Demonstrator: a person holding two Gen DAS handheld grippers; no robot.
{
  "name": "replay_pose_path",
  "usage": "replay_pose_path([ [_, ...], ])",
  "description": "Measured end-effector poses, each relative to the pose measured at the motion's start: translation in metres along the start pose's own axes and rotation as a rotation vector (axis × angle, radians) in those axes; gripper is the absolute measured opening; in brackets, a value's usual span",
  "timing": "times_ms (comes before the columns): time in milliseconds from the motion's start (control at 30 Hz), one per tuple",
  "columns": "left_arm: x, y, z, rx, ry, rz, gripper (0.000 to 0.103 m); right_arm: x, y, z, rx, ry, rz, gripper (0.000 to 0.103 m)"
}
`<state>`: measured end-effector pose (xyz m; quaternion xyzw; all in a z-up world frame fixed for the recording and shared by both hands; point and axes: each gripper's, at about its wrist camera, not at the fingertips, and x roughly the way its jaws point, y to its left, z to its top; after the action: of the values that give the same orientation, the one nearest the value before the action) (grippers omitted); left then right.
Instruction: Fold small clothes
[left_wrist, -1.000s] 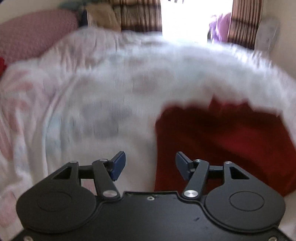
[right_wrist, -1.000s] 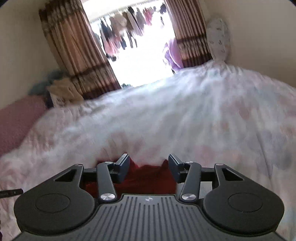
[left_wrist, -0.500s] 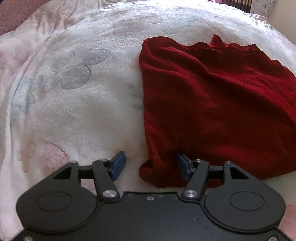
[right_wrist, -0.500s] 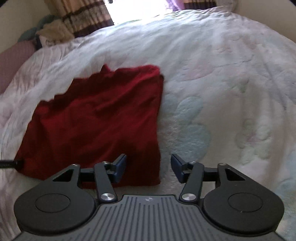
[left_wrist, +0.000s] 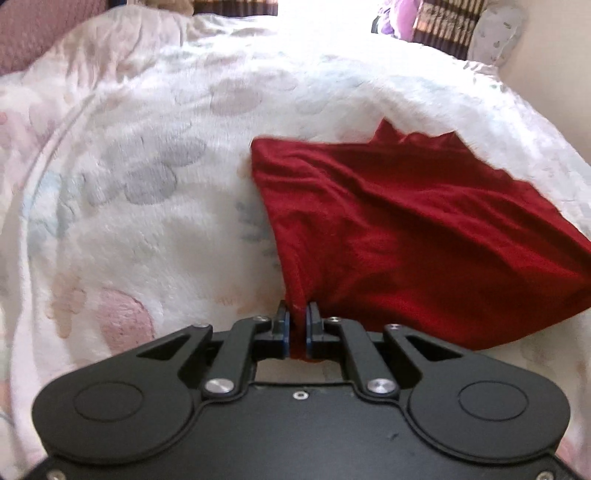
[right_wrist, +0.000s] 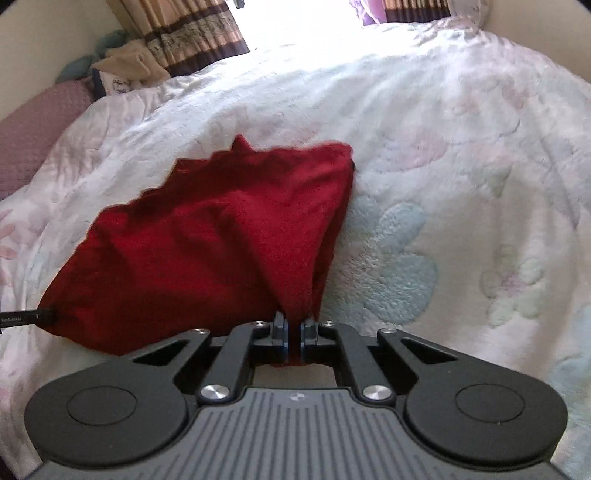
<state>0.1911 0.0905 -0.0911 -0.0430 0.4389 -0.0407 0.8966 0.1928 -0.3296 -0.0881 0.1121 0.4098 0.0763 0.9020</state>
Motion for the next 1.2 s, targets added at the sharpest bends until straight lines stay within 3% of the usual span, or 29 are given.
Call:
replay_pose_path([
  [200,-0.057,0.018,-0.023,-0.037,-0.043,-0.07,0.006,-0.04,-0.002,-0.003,0.056,-0.031,0.05,0.005],
  [333,-0.102,0.025,-0.065,-0.065,-0.045,-0.099,0.006,-0.068,-0.008,-0.018,0.084,-0.015,0.089,0.005],
  [500,-0.114,0.021,-0.139,-0.024,0.08,-0.093,0.007,-0.104,-0.02,-0.066,0.149,0.041,0.127,0.005],
  [633,-0.089,0.012,-0.176,0.052,0.204,-0.016,0.01,-0.092,-0.021,-0.107,0.097,0.194,0.0,0.01],
  [733,-0.093,0.007,-0.172,0.101,0.193,0.042,0.025,-0.082,-0.014,-0.121,0.053,0.226,-0.063,0.015],
  [767,-0.095,0.006,-0.168,0.115,0.195,0.074,0.035,-0.082,-0.012,-0.119,0.055,0.218,-0.069,0.019],
  [833,-0.1,0.005,-0.159,0.129,0.198,0.126,0.037,-0.086,-0.007,-0.107,0.048,0.208,-0.106,0.037],
  [933,-0.111,0.005,-0.138,0.11,0.157,0.167,0.043,-0.098,0.007,-0.091,-0.005,0.13,-0.253,0.043],
  [1000,-0.118,0.0,-0.123,0.092,0.107,0.147,0.046,-0.102,0.016,-0.081,-0.039,0.087,-0.321,0.043],
  [1100,-0.117,-0.019,-0.105,0.061,0.027,0.076,0.049,-0.106,0.032,-0.073,-0.064,0.038,-0.282,0.043],
  [1200,-0.099,-0.042,-0.096,0.06,0.016,0.037,0.05,-0.1,0.055,-0.074,-0.095,-0.007,-0.198,0.043],
])
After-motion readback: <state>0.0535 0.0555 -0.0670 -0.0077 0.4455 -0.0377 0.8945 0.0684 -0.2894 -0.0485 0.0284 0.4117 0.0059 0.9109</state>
